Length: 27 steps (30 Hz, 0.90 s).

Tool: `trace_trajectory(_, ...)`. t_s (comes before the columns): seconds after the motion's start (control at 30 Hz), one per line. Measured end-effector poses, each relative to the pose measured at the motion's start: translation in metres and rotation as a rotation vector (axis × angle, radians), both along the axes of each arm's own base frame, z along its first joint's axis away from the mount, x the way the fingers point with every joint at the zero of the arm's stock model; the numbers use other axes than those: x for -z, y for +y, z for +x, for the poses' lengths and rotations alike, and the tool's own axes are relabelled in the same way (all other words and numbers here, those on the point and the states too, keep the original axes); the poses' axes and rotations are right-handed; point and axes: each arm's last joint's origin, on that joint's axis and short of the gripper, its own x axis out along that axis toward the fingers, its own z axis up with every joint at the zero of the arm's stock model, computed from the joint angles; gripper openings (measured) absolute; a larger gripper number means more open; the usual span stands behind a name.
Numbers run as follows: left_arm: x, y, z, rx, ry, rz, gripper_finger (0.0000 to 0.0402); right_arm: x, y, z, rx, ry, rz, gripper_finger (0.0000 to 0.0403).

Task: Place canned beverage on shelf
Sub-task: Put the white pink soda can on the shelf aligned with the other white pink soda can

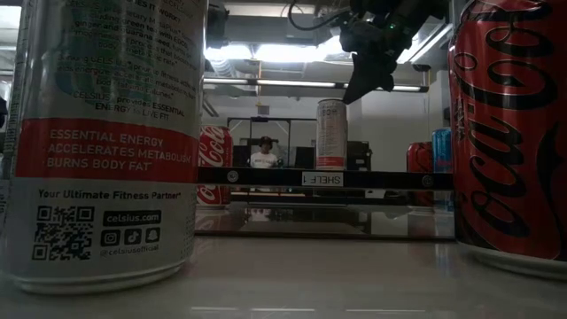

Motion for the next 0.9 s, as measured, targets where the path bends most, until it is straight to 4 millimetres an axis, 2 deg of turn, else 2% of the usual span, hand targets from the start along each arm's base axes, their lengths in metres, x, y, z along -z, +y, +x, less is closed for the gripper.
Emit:
trace_trajectory(0.47, 0.0002, -0.0018, 0.0009, 0.086, -0.015, -0.063, 0.0342, 0.0000, 0.0001, 0.0000, 0.000, 0.000, 0.000, 0.0001)
trace_trajectory(0.9, 0.0003, -0.0016, 0.0008, 0.002, -0.023, -0.059, 0.0271, 0.0000, 0.0001, 0.0000, 0.000, 0.000, 0.000, 0.0001)
